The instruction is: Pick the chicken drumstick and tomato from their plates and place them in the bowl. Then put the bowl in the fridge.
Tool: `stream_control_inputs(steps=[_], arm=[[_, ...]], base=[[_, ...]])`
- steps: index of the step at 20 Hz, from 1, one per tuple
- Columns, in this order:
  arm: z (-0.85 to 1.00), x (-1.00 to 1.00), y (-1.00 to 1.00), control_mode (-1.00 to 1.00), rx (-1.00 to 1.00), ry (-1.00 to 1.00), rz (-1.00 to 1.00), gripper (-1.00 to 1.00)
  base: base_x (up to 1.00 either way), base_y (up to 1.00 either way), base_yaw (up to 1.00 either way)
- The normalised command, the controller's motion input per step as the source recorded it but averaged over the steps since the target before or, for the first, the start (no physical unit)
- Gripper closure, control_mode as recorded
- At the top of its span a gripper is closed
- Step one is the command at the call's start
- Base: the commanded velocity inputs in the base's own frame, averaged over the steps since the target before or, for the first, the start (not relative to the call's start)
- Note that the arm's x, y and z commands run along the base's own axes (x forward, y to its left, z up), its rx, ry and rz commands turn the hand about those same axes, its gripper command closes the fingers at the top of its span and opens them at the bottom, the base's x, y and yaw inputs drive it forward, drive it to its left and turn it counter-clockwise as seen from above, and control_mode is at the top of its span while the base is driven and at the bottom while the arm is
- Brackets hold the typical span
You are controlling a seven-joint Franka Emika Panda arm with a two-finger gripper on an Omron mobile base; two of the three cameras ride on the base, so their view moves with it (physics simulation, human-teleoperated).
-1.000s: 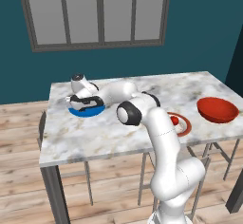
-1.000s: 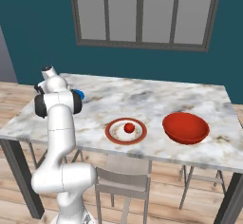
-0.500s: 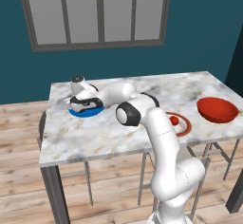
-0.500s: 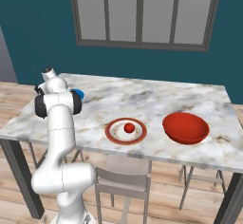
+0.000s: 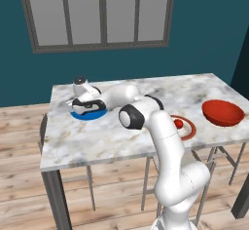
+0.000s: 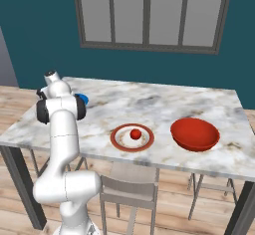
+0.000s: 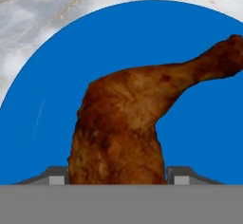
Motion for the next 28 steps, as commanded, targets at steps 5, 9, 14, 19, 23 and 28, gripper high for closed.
stream_control_inputs(steps=[5,9,14,19,23,28], arm=[[0.12,-0.19,-0.18,-1.00,0.04,0.00,0.00,1.00],[0.34,-0.48,-0.26,-1.00,0.13,0.00,0.00,1.00],[0.17,-0.52,-0.34,-1.00,0.12,0.00,0.00,1.00],[0.08,-0.67,-0.49,-1.00,0.11,-0.01,0.00,1.00],[0.36,-0.56,-0.42,-1.00,0.06,0.00,0.00,1.00],[0.71,-0.37,-0.34,-1.00,0.03,0.00,0.00,1.00]], base=[[0.00,0.00,0.00],[0.00,0.00,0.00],[0.00,0.00,0.00],[0.00,0.00,0.00],[0.00,0.00,0.00],[0.00,0.00,0.00]])
